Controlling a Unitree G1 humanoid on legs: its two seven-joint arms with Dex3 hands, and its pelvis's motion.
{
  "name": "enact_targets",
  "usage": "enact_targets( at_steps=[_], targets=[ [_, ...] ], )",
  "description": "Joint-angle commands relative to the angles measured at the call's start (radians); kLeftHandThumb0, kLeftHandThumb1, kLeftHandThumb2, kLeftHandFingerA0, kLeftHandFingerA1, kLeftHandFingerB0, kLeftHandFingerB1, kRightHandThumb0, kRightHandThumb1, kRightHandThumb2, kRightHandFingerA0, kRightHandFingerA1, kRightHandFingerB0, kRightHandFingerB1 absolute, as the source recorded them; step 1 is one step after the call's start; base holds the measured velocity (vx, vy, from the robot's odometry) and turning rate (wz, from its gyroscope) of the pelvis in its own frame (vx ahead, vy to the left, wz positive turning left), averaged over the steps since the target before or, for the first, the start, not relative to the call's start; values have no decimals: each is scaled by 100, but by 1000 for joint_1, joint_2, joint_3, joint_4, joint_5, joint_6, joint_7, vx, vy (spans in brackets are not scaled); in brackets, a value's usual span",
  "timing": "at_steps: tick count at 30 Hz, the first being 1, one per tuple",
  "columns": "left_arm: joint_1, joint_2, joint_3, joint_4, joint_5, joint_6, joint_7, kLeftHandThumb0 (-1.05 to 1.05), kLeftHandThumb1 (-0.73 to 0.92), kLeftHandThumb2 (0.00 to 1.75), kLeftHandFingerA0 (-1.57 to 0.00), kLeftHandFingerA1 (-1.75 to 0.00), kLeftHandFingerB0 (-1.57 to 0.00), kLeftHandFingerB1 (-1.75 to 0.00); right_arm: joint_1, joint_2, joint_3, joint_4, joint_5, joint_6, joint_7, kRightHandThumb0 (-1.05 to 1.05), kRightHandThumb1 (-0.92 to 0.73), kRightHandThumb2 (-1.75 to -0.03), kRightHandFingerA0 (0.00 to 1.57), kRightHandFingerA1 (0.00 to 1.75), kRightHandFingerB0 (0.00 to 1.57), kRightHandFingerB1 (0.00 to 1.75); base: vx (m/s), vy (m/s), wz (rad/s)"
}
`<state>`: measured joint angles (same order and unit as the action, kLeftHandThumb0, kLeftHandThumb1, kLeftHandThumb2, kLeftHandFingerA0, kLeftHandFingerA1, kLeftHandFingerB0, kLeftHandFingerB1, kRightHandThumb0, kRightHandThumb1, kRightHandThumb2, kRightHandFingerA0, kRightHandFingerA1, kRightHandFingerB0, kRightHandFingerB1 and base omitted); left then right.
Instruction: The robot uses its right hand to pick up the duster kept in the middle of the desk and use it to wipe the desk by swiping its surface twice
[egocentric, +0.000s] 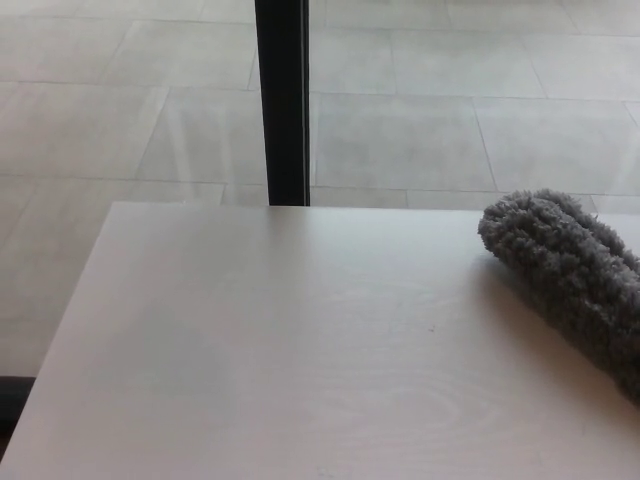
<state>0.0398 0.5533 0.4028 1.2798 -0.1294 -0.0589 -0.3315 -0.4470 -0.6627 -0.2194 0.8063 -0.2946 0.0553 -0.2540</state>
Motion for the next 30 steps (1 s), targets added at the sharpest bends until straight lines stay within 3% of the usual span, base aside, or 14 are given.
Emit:
enact_targets(
  at_steps=[1,2,6,8,9,16,17,18,19,21,25,27,28,30],
  targets=[
    [18,21,4,14,-6,-22,7,-52,80,62,-40,-59,-48,-46,381,-66,-359,-446,248,72,207,-103,-82,-62,7,120,0,91,0,0,0],
    [21,20,6,12,-9,-27,4,-54,78,63,-38,-59,-49,-47,460,-31,-439,-503,277,76,207,-104,-68,-113,26,92,5,73,0,0,0],
    [33,21,-7,11,7,-52,1,-54,83,64,-41,-58,-48,-45,559,63,-570,-515,364,36,195,-100,-84,-63,0,118,0,103,0,0,0],
    [27,19,-1,18,1,-38,2,-53,82,64,-41,-57,-48,-45,571,147,-664,-490,454,35,152,-92,-81,-60,0,119,0,106,0,0,0],
    [27,18,0,15,-2,-36,2,-54,79,64,-34,-57,-46,-45,579,161,-682,-473,463,52,146,-95,-62,-108,0,78,14,75,0,0,0],
    [19,15,6,17,-8,-24,4,-54,82,64,-37,-60,-47,-45,537,276,-854,-201,623,3,115,-80,-80,-65,0,97,0,89,0,0,0],
    [17,14,7,15,-10,-21,3,-54,81,64,-40,-60,-47,-45,505,286,-914,-155,687,-5,116,-54,-63,-117,12,74,0,64,0,0,0],
    [15,13,10,15,-13,-18,10,-53,81,63,-40,-60,-47,-45,478,291,-969,-108,745,-15,128,-57,-67,-120,15,78,0,66,0,0,0],
    [16,13,12,15,-15,-17,10,-54,81,64,-39,-59,-47,-46,458,288,-1010,-80,783,-6,124,-77,-84,-56,17,175,0,87,0,0,0],
    [24,16,7,13,-9,-14,15,-56,82,65,-41,-61,-48,-48,408,249,-1132,73,872,40,86,-75,-68,-103,7,85,0,60,0,0,0],
    [38,20,0,4,-3,-14,14,-55,85,65,-37,-60,-42,-47,441,266,-1137,130,852,34,115,-76,-67,-105,0,81,0,58,0,0,0],
    [46,20,-3,9,4,-23,39,-53,85,65,-46,-60,-50,-47,472,339,-1090,38,804,84,94,-78,-92,-60,25,148,0,41,0,0,0],
    [50,20,2,7,-1,-24,34,-54,85,65,-42,-61,-52,-49,474,338,-1086,57,800,77,120,-62,-79,-130,19,84,1,71,0,0,0],
    [50,17,31,12,-32,-5,23,-53,86,64,-41,-62,-51,-51,448,317,-1075,124,765,39,99,-62,-76,-128,38,95,1,70,0,0,0]
  ],
)
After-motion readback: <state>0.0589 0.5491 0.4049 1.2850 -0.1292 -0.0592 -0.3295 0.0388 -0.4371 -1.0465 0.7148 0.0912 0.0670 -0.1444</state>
